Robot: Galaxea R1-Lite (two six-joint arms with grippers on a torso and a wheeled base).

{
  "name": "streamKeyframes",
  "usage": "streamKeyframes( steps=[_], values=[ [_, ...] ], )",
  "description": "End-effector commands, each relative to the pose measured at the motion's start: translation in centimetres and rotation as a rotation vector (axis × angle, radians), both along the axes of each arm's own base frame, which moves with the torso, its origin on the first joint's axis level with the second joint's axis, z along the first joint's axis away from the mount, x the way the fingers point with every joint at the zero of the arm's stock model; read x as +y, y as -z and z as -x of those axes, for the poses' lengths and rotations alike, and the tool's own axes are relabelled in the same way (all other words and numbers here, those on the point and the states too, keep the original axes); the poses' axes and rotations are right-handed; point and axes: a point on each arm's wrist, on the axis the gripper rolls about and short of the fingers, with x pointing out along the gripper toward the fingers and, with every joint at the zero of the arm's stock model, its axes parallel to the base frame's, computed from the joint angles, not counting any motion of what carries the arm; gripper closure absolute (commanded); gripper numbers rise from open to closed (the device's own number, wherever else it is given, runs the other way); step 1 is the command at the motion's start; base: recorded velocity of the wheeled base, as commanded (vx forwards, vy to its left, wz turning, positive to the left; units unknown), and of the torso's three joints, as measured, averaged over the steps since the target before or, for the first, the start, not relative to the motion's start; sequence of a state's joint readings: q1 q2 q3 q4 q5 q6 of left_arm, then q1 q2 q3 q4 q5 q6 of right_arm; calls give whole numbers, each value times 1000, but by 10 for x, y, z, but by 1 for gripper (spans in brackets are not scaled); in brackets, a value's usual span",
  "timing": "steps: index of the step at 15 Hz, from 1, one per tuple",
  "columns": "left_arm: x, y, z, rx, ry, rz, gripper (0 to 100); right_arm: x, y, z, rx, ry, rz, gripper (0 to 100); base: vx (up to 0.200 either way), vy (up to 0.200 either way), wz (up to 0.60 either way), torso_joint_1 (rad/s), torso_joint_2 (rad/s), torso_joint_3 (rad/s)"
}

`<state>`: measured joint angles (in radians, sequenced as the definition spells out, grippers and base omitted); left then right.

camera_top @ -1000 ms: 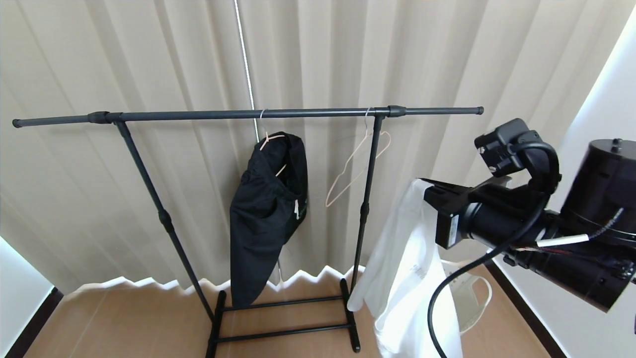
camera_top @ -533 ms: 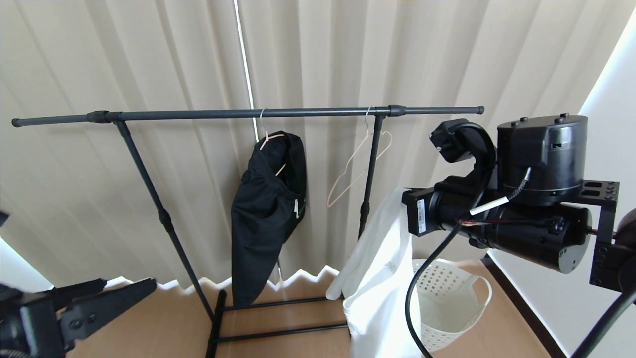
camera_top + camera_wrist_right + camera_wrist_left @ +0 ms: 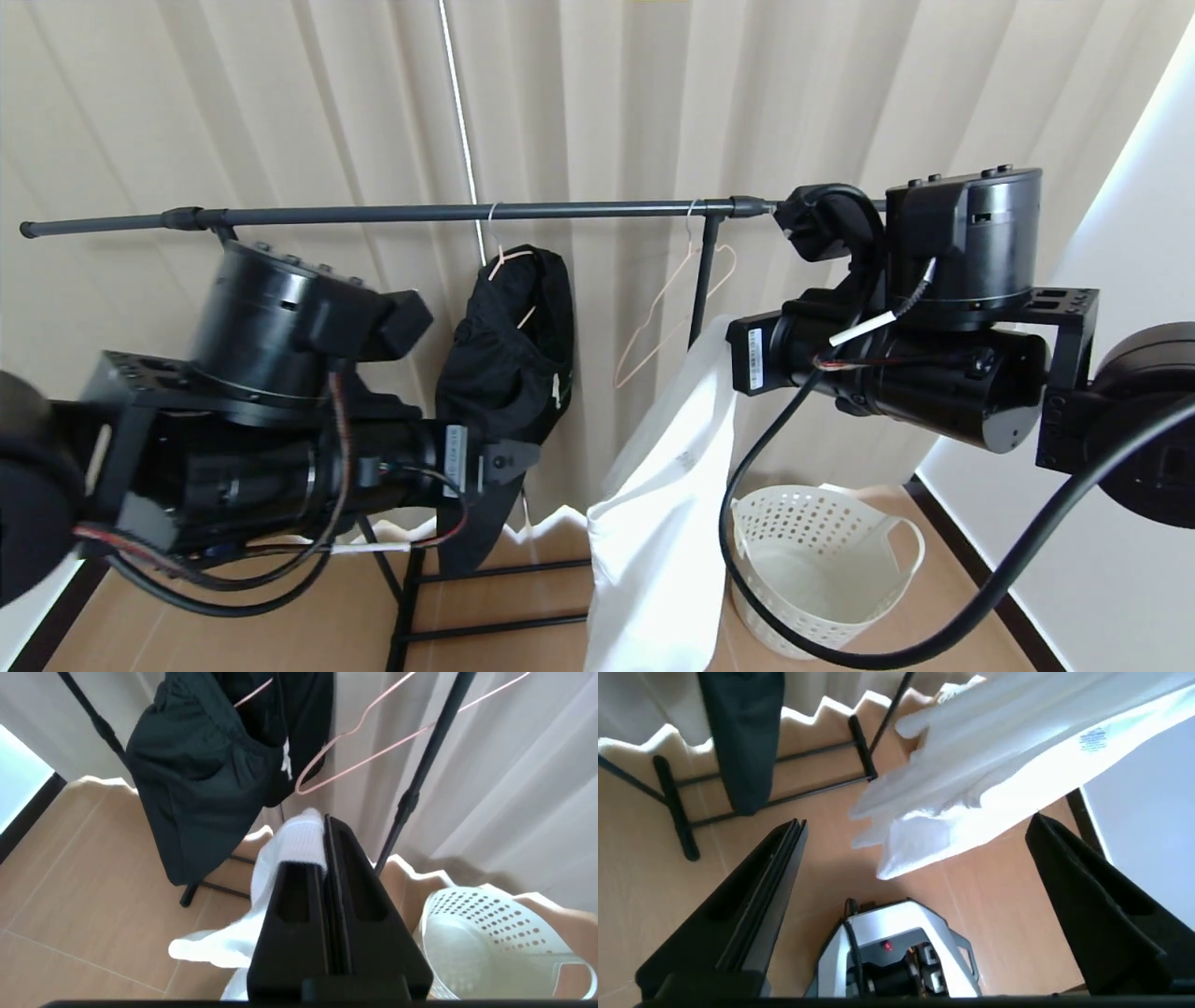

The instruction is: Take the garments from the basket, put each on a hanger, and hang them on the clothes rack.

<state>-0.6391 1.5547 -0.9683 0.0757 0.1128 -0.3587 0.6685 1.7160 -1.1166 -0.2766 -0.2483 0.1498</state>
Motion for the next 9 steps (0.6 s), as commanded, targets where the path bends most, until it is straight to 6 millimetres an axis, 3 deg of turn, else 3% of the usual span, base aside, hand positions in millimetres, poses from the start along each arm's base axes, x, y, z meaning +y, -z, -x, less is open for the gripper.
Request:
streamKeyframes(
  steps=[1, 9],
  values=[
    [-41, 25, -19, 58, 69, -57, 0, 6, 10, -7, 21, -1, 16, 100, 0, 0, 0, 0, 0, 0],
    [-76, 43, -19, 56, 148, -51, 0, 14, 7, 4, 14, -39, 7, 100, 0, 0, 0, 0, 0, 0]
  ],
)
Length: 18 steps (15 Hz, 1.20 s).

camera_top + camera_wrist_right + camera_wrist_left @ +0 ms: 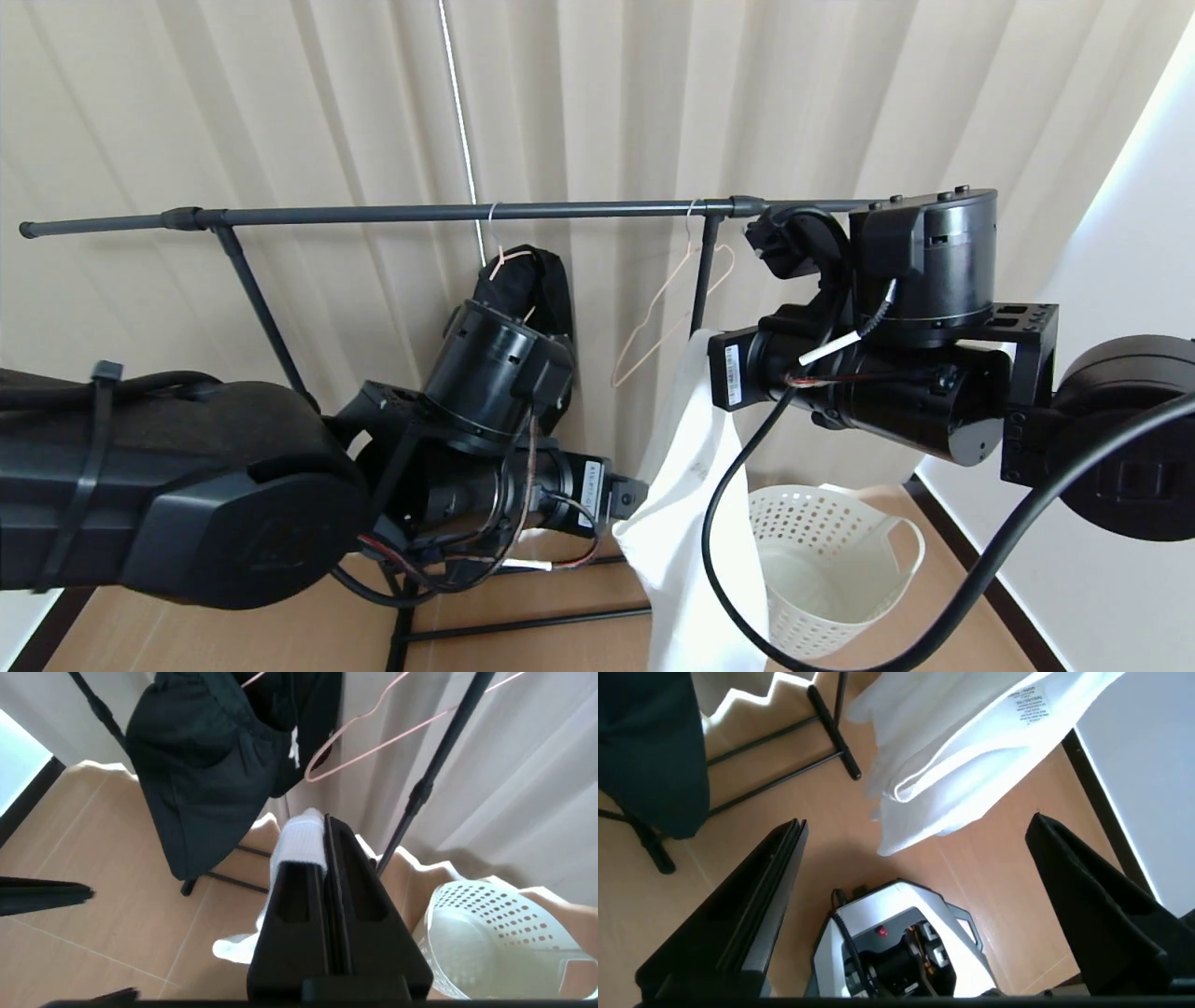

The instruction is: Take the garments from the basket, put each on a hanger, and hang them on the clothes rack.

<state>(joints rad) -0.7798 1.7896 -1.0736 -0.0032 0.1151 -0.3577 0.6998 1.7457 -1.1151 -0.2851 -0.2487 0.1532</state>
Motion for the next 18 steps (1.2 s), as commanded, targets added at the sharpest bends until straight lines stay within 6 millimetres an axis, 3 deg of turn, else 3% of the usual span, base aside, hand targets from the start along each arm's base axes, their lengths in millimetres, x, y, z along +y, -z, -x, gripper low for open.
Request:
streamKeyframes(
  steps=[1, 10, 11, 18],
  values=[
    [-6, 10, 1, 19, 14, -18, 0, 3, -2, 6, -4, -17, -3, 100, 0, 0, 0, 0, 0, 0],
    [-23, 34, -9, 20, 19, -15, 0, 7, -5, 25, -8, -63, -6, 100, 0, 0, 0, 0, 0, 0],
    [-26, 38, -13, 38, -13, 6, 0, 8, -11, 37, -21, -94, -16, 100, 0, 0, 0, 0, 0, 0],
    [-23, 63, -24, 66, -111, -59, 0, -5, -31, 58, -70, -115, -57, 100, 0, 0, 0, 0, 0, 0]
  ],
)
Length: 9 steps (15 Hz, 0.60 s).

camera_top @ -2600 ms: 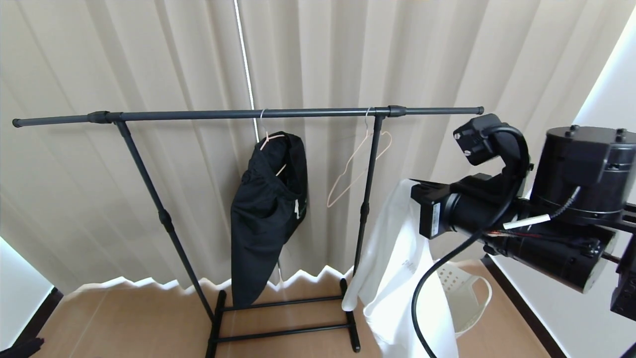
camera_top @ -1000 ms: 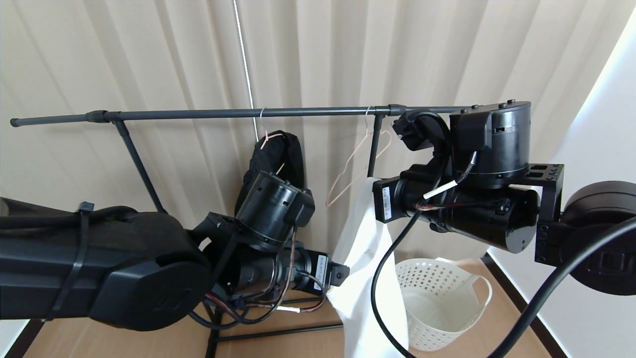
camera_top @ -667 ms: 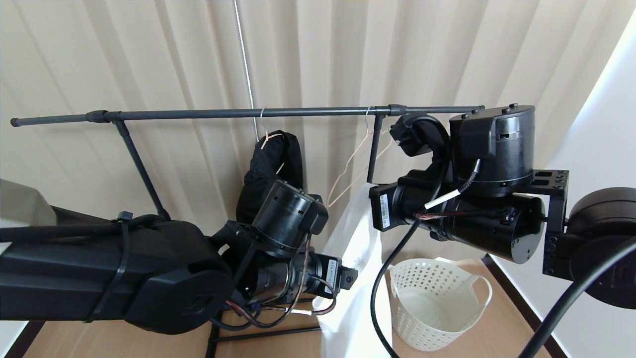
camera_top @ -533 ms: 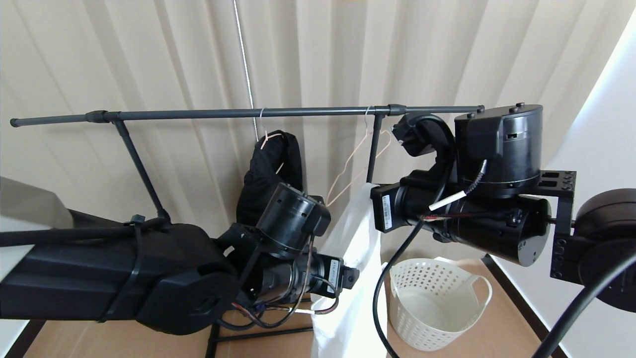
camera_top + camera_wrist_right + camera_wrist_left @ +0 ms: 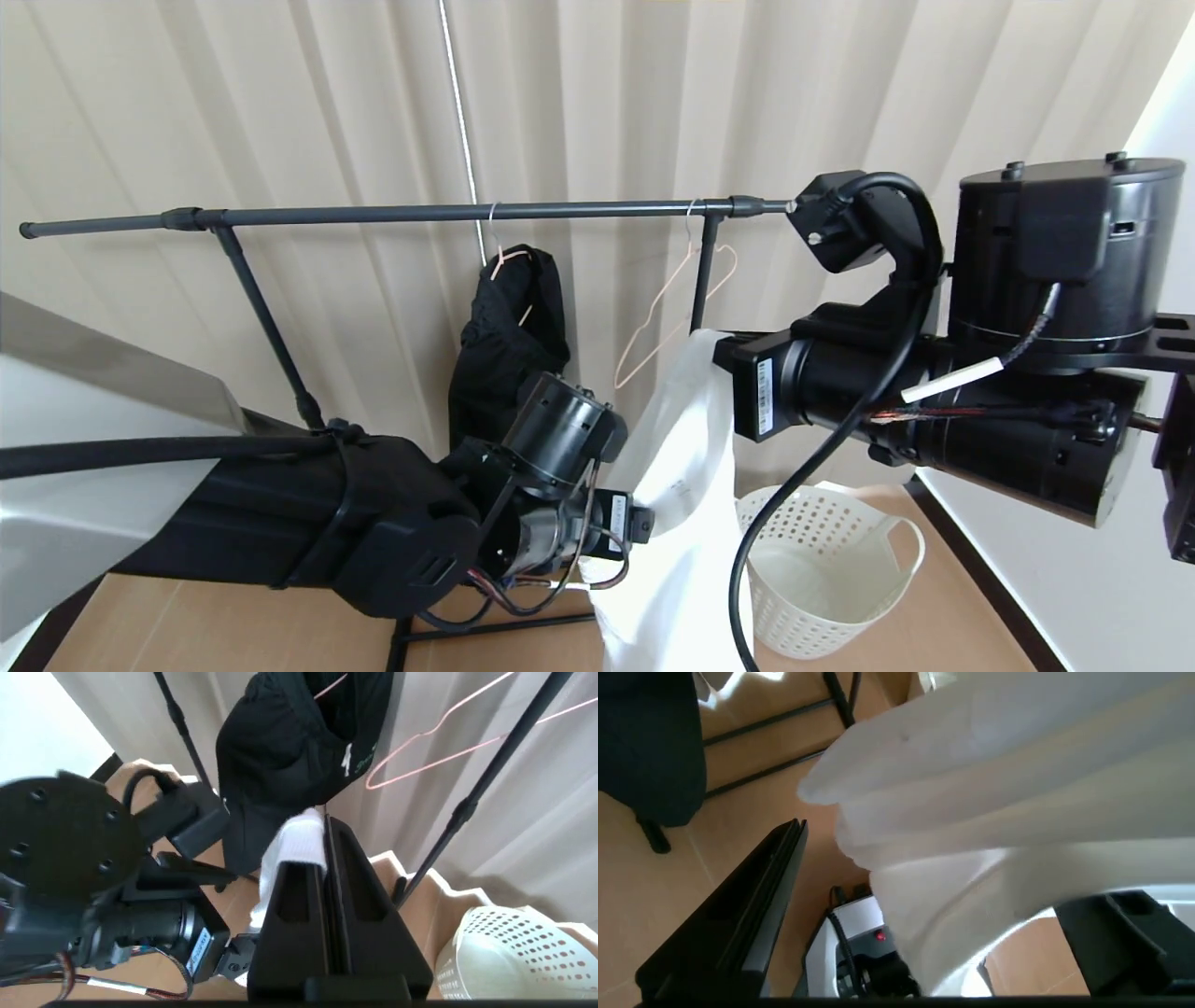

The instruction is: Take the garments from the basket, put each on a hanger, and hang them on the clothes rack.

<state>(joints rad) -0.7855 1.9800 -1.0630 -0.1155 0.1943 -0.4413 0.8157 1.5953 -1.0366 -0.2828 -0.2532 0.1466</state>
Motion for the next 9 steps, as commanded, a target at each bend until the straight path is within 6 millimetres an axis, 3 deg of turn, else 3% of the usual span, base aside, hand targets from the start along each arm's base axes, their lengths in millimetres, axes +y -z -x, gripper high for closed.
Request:
streamKeyframes(
  steps=[1, 3, 8, 9],
  values=[
    [4, 10, 3, 26, -6, -31, 0, -8, -11, 5, -26, 5, -25, 100, 0, 0, 0, 0, 0, 0],
    [9, 16, 7, 20, -40, -78, 0, -22, -12, -7, -43, 68, -8, 100, 0, 0, 0, 0, 0, 0],
    [31, 6, 29, 9, -60, -95, 0, -48, -20, -23, -83, 164, 11, 100, 0, 0, 0, 0, 0, 0],
    [34, 4, 32, 8, -60, -94, 100, -50, -21, -25, -86, 173, 9, 100, 0, 0, 0, 0, 0, 0]
  ],
)
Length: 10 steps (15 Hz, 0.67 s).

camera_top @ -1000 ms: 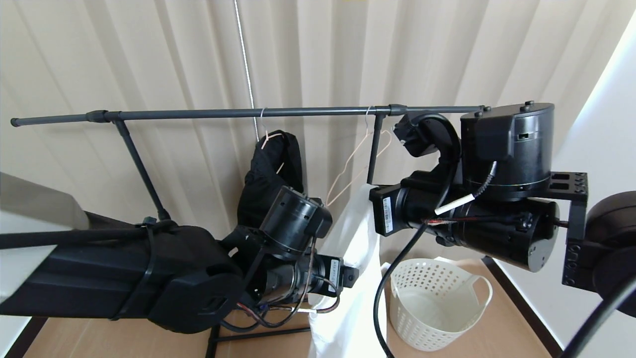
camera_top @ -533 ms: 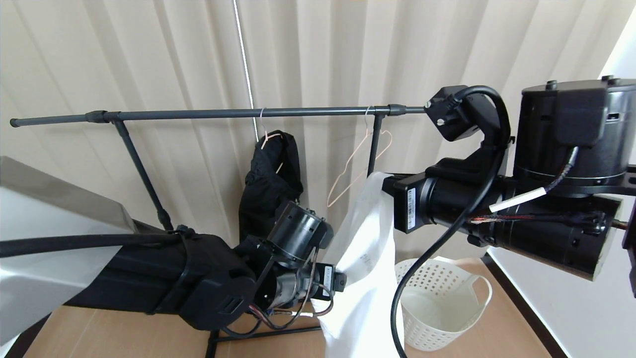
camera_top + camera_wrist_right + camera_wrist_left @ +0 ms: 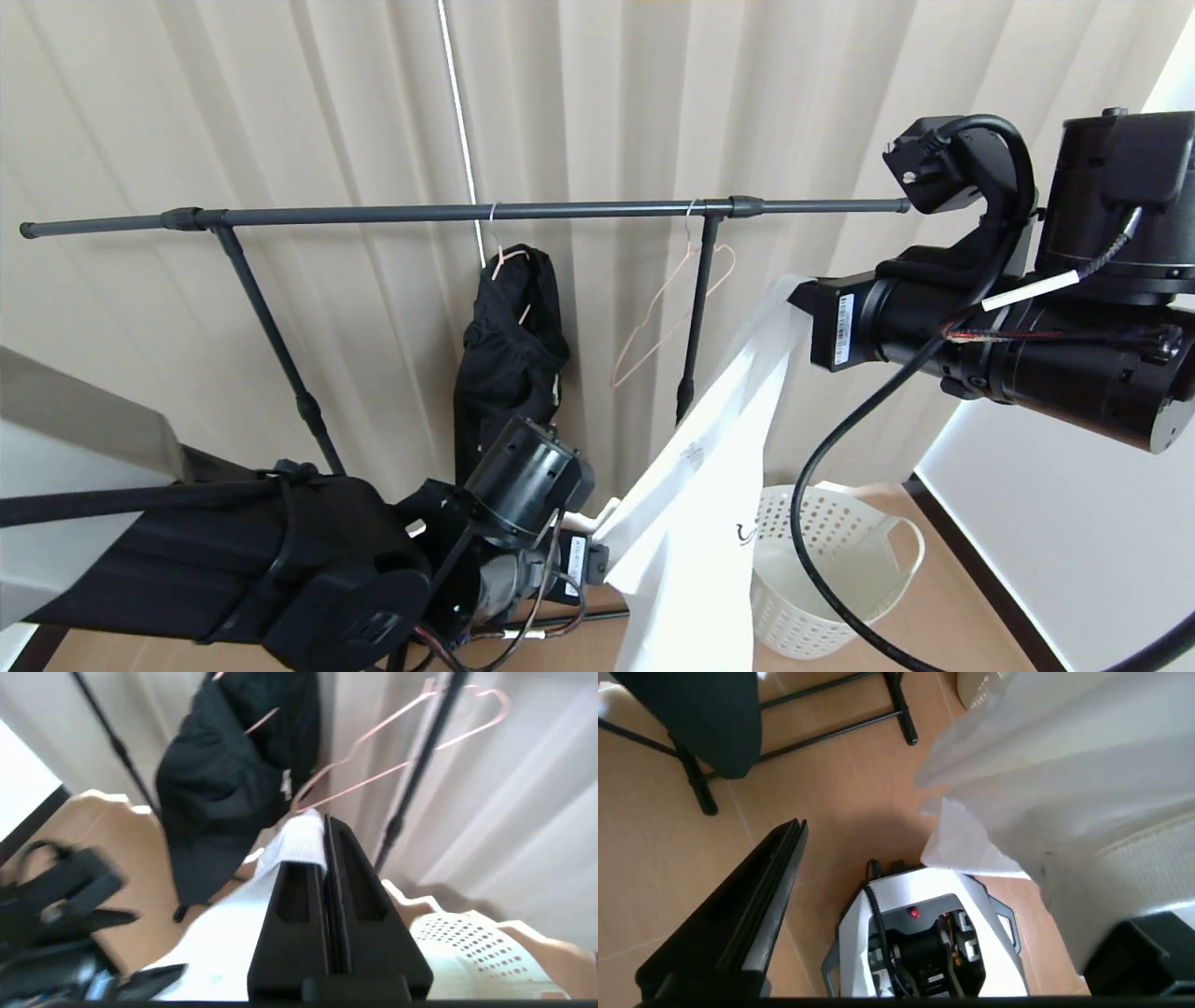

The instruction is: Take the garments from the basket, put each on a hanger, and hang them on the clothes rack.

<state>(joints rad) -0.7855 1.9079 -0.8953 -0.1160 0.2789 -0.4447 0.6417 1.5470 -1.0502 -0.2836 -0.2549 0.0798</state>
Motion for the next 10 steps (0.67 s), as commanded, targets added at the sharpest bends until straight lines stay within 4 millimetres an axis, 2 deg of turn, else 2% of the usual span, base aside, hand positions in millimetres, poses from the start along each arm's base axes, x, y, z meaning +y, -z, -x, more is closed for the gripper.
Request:
streamKeyframes(
  steps=[1, 5, 8, 10],
  values=[
    [11, -14, 10, -26, -4, 19, 100, -8, -4, -5, -13, 33, -6, 100, 0, 0, 0, 0, 0, 0],
    [15, -29, 13, -92, -43, 16, 100, -18, -1, -16, -17, 77, 38, 100, 0, 0, 0, 0, 0, 0],
    [27, -54, 19, -168, -80, 50, 100, -19, 3, -17, -13, 85, 73, 100, 0, 0, 0, 0, 0, 0],
    [41, -76, 23, -197, -99, 57, 100, -17, 15, -23, 6, 131, 134, 100, 0, 0, 0, 0, 0, 0]
  ],
)
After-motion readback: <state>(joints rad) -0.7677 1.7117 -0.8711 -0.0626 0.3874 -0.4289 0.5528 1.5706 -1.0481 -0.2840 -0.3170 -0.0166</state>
